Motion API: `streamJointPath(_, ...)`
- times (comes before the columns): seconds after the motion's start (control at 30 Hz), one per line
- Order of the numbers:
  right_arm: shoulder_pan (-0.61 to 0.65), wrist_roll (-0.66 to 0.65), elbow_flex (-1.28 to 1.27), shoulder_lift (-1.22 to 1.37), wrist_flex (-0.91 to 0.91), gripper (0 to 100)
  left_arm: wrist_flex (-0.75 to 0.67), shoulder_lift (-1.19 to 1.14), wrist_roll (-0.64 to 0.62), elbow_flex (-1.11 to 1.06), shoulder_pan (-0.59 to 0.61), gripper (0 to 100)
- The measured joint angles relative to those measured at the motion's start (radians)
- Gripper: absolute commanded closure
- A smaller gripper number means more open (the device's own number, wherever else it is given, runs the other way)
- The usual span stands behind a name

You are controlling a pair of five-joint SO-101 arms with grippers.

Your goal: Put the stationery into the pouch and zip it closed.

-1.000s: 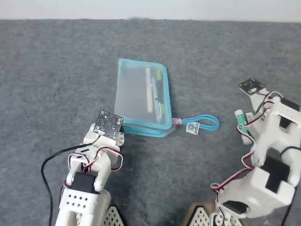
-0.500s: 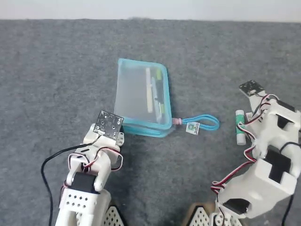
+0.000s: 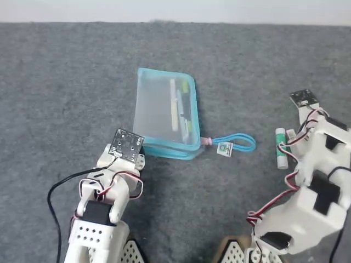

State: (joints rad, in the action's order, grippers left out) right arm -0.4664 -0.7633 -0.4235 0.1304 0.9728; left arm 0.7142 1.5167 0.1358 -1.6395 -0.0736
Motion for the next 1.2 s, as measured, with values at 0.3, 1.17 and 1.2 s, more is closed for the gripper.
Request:
streamJointPath(0.3, 0.184, 0.035, -0.034, -0.509, 0.387, 99.1, 0.0, 0.0, 0.0, 0.0, -0.023, 99)
streamJointPath(1.17, 1.201, 0.4, -0.132, -0.574, 0.493, 99.1, 0.002, -0.002, -0.023, -0.002, -0.02, 99)
streamJointPath(1.2, 1.189, 0.419, -0.104, -0.548, 0.499, 99.1, 0.003, -0.002, -0.029, -0.002, -0.018, 99)
